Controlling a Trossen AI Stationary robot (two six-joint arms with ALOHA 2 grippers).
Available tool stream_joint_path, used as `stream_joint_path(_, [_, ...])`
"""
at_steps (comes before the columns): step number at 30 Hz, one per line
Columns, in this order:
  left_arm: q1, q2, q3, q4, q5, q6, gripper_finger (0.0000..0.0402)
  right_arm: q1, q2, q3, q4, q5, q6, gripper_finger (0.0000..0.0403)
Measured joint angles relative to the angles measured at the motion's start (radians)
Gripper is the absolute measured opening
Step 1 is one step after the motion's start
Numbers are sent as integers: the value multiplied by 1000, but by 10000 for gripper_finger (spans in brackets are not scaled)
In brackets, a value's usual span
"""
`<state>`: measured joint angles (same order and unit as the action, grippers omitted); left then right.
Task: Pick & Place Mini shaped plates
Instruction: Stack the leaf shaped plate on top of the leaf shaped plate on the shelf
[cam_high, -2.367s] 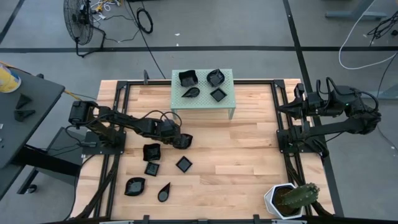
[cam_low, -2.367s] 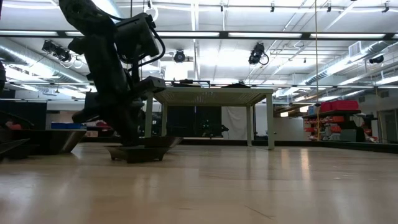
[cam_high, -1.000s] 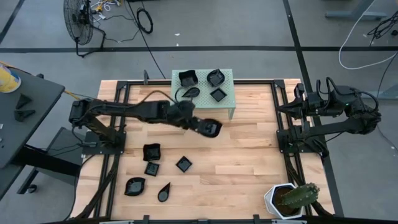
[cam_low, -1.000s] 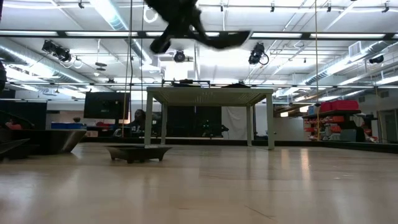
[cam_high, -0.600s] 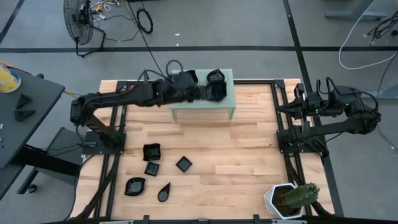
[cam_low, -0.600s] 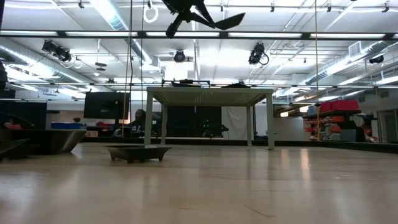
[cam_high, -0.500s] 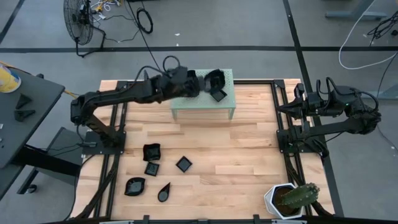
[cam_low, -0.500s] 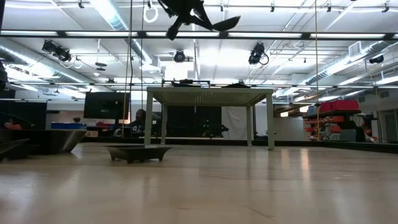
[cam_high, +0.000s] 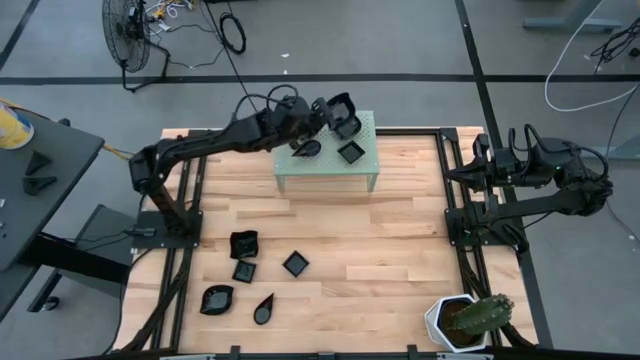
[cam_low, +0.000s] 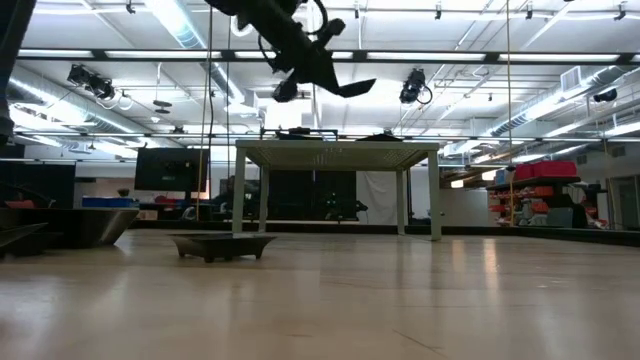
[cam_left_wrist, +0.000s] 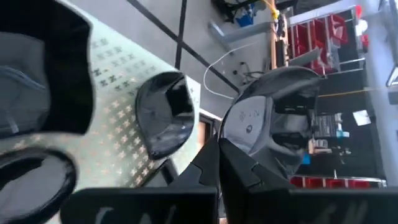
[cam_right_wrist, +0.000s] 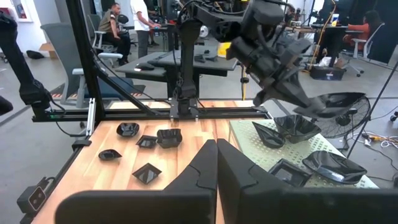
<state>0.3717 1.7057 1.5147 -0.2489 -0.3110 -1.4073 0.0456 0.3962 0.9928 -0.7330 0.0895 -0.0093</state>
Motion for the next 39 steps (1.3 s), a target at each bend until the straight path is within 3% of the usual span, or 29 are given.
stream_joint_path(9, [43, 123, 239, -147, 1, 50, 1, 0, 0, 0, 0, 0, 0, 4])
stream_joint_path(15, [71, 221, 339, -205, 52, -1, 3, 0, 0, 0, 0, 0, 0, 4])
stream_joint_path(20, [70, 266, 352, -223, 108, -48, 1, 0, 0, 0, 0, 0, 0, 4])
stream_joint_path(28, [70, 275, 352, -306, 88, -52, 2, 0, 0, 0, 0, 0, 0, 4])
stream_joint_path(39, [62, 275, 352, -296, 60, -47, 10, 0, 0, 0, 0, 0, 0, 4])
